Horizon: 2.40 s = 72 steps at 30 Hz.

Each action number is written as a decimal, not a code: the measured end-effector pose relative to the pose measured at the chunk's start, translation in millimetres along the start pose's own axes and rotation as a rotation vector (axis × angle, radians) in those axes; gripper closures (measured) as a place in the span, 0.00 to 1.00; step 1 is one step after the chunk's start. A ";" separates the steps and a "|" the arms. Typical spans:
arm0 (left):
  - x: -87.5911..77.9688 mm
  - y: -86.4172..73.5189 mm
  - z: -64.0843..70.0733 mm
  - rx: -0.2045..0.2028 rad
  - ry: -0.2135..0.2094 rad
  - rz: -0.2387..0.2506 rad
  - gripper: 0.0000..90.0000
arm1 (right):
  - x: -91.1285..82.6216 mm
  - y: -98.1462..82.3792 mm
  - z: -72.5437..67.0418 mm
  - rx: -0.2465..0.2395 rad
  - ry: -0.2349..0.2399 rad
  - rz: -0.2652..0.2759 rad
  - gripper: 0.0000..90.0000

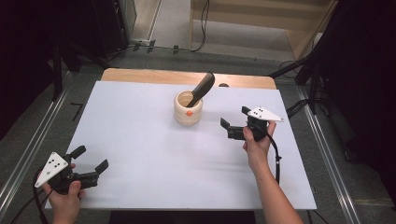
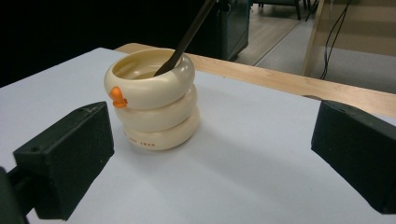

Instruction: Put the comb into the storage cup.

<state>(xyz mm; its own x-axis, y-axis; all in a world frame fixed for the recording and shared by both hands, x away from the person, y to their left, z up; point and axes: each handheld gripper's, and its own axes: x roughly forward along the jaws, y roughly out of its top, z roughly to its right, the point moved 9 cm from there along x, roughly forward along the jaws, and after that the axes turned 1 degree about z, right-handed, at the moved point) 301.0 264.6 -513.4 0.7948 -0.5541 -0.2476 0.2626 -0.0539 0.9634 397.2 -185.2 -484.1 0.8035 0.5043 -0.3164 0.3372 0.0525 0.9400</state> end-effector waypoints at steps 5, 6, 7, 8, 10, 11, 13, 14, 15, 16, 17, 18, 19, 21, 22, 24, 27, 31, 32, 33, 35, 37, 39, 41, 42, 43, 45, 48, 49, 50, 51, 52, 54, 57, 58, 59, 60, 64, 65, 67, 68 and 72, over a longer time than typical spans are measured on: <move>0.1 0.0 0.3 0.001 0.001 0.000 0.00 | -9.8 -4.8 4.9 -0.005 -0.007 0.007 0.00; 0.1 -0.1 0.2 0.001 0.001 0.000 0.00 | -11.7 -5.9 6.2 -0.010 -0.010 0.006 0.00; 0.1 0.0 0.2 0.001 0.001 0.000 0.00 | -13.7 -7.2 7.4 -0.010 -0.015 0.003 0.00; 0.0 -0.1 0.2 0.001 0.001 0.000 0.00 | -15.7 -8.0 8.5 -0.011 -0.017 0.006 0.00; 0.1 0.0 0.3 0.000 0.001 0.001 0.00 | -19.9 -10.5 10.4 -0.006 -0.021 0.006 0.00; 0.2 0.0 0.3 0.001 0.001 0.001 0.00 | -21.8 -11.5 11.8 -0.011 -0.023 0.009 0.00; 0.3 -0.1 0.3 0.001 0.002 0.000 0.00 | -25.9 -14.3 13.5 -0.009 -0.026 0.008 0.00; 0.4 -0.1 0.3 0.003 0.002 0.000 0.00 | -27.7 -15.6 14.3 -0.012 -0.027 0.010 0.00; 0.4 0.0 0.5 0.002 0.001 0.000 0.00 | -29.8 -17.0 14.7 -0.010 -0.027 0.010 0.00; 0.4 0.0 0.6 0.002 0.001 0.000 0.00 | -32.1 -18.5 15.4 -0.007 -0.028 0.011 0.00; 0.3 -0.1 0.6 0.003 0.001 -0.001 0.00 | -34.2 -20.1 16.2 -0.006 -0.030 0.010 0.00; 0.3 -0.1 0.5 0.003 0.001 0.000 0.00 | -36.4 -21.7 17.5 -0.008 -0.031 0.011 0.00; 0.4 -0.1 0.6 0.003 0.001 0.000 0.00 | -38.6 -23.2 18.5 -0.006 -0.032 0.012 0.00; 0.5 -0.1 0.5 0.004 0.001 0.000 0.00 | -43.1 -26.4 21.1 -0.004 -0.037 0.014 0.00; 0.5 -0.2 0.4 0.003 0.003 -0.001 0.00 | -45.5 -28.0 22.3 -0.003 -0.041 0.014 0.00; 0.5 -0.2 0.4 0.003 0.004 -0.001 0.00 | -50.4 -30.9 25.0 -0.003 -0.053 0.019 0.00; 0.3 -0.3 0.4 0.002 0.004 -0.001 0.00 | -57.2 -35.6 26.9 0.004 -0.057 0.021 0.00; 0.1 -0.3 0.4 0.001 0.005 -0.001 0.00 | -65.7 -42.6 30.3 0.002 -0.065 0.019 0.00; 0.2 -0.2 0.6 0.001 0.005 0.000 0.00 | -68.0 -44.4 30.9 0.006 -0.067 0.018 0.00; 0.1 -0.3 0.6 0.001 0.007 -0.002 0.00 | -70.4 -46.0 32.0 0.006 -0.070 0.018 0.00; 0.2 -0.3 0.8 0.003 0.005 0.000 0.00 | -75.1 -49.4 33.0 0.011 -0.072 0.018 0.00; 0.2 -0.3 0.8 0.004 0.006 0.000 0.00 | -79.9 -52.7 34.5 0.010 -0.075 0.018 0.00; 0.2 -0.3 0.8 0.004 0.007 -0.001 0.00 | -84.4 -55.9 36.3 0.011 -0.076 0.018 0.00; 0.0 -0.4 0.7 0.004 0.008 -0.001 0.00 | -89.5 -58.4 37.4 0.020 -0.076 0.023 0.00; -0.1 -0.4 0.5 0.004 0.009 -0.001 0.00 | -92.0 -59.7 38.3 0.018 -0.077 0.024 0.00; -0.1 -0.4 0.5 0.003 0.009 -0.001 0.00 | -94.5 -61.1 39.4 0.015 -0.081 0.025 0.00; -0.1 -0.4 0.4 0.003 0.010 0.000 0.00 | -99.6 -64.3 41.2 0.018 -0.087 0.023 0.00; -0.2 -0.3 0.4 0.003 0.010 0.000 0.00 | -107.5 -68.8 45.2 0.021 -0.099 0.023 0.00; -0.3 -0.3 0.4 0.002 0.012 0.000 0.00 | -110.3 -70.3 46.5 0.026 -0.100 0.023 0.00; -0.5 -0.3 0.2 0.003 0.013 0.000 0.00 | -112.8 -71.4 48.2 0.025 -0.103 0.025 0.00; -0.4 -0.3 0.1 0.003 0.014 0.000 0.00 | -115.6 -72.9 49.0 0.032 -0.105 0.024 0.00; -0.3 -0.4 0.2 0.002 0.014 0.001 0.00 | -117.9 -73.9 50.9 0.030 -0.109 0.027 0.00; -0.4 -0.4 0.2 0.003 0.015 0.001 0.00 | -121.9 -75.9 53.5 0.026 -0.114 0.028 0.00; -0.8 -0.3 0.0 0.002 0.016 0.002 0.00 | -129.0 -79.8 56.5 0.021 -0.118 0.031 0.00; -0.7 -0.3 0.0 0.002 0.016 0.003 0.00 | -131.2 -81.1 58.1 0.017 -0.123 0.029 0.00; -0.7 -0.3 0.0 0.002 0.016 0.003 0.00 | -133.5 -82.3 58.7 0.023 -0.124 0.031 0.00; -0.7 -0.3 0.0 0.003 0.015 0.002 0.00 | -135.5 -83.1 60.1 0.024 -0.128 0.034 0.00; -0.6 -0.4 0.2 0.004 0.016 0.002 0.00 | -143.8 -89.1 65.0 0.013 -0.145 0.024 0.00; -0.6 -0.5 0.2 0.005 0.016 0.001 0.00 | -145.8 -90.8 66.1 0.014 -0.149 0.022 0.00; -0.7 -0.4 0.1 0.005 0.016 0.001 0.00 | -149.6 -94.0 68.2 0.019 -0.151 0.021 0.00; -0.9 -0.4 0.0 0.005 0.016 0.001 0.00 | -151.3 -95.3 69.8 0.016 -0.157 0.023 0.00; -0.7 -0.5 0.0 0.008 0.018 0.000 0.00 | -159.8 -100.6 72.7 0.015 -0.170 0.016 0.00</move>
<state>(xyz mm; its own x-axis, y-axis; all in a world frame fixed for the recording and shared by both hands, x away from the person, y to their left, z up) 300.3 265.0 -513.7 0.8043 -0.5392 -0.2497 0.2586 -0.0607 0.9641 270.7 -333.7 -537.4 0.8799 0.3519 -0.3193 0.3298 0.0315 0.9435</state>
